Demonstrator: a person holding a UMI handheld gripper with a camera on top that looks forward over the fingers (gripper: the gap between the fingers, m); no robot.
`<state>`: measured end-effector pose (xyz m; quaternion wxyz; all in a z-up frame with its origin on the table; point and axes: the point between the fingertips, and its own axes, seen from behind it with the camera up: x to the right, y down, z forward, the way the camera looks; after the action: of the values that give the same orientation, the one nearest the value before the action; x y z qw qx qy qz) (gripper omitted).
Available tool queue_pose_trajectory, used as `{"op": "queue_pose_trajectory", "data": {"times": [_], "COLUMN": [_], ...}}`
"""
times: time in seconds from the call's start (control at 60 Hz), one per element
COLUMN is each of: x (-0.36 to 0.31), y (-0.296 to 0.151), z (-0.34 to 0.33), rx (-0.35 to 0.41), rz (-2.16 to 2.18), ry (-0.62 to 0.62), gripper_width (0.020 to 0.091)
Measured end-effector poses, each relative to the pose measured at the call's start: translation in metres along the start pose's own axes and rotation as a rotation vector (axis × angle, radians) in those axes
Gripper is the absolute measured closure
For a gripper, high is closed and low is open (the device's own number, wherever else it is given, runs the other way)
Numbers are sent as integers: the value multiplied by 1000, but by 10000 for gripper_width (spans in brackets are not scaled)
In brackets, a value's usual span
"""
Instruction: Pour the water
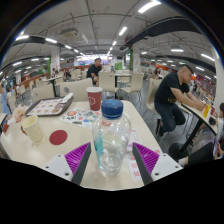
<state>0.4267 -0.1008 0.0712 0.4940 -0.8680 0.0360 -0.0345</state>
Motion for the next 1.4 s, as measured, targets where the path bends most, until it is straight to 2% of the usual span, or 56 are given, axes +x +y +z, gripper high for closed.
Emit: {"op": "queue_pose_trajectory", "data": {"times": [0.05, 0.133, 0.333, 0.35, 0.467, 0.567, 0.783, 0.983, 1.25, 1.4], "x": [21, 9, 5, 5, 3, -13, -47, -131, -204, -225], "y": [-2, -10, -12, -13, -14, -29, -114, -175, -177, -164], "z": [18, 21, 26, 26, 28, 24, 0, -7, 19, 34], "rx": [11, 28, 41, 41, 16, 26, 95, 147, 96, 66], "rz": [-1, 3, -5, -7, -27, -85, -470, -1038, -1709, -1914], "ry": [1, 0, 28, 30, 68, 136, 333, 494, 639, 639], "gripper_width": [317, 537, 645, 675, 675, 676, 676, 678, 680, 678]}}
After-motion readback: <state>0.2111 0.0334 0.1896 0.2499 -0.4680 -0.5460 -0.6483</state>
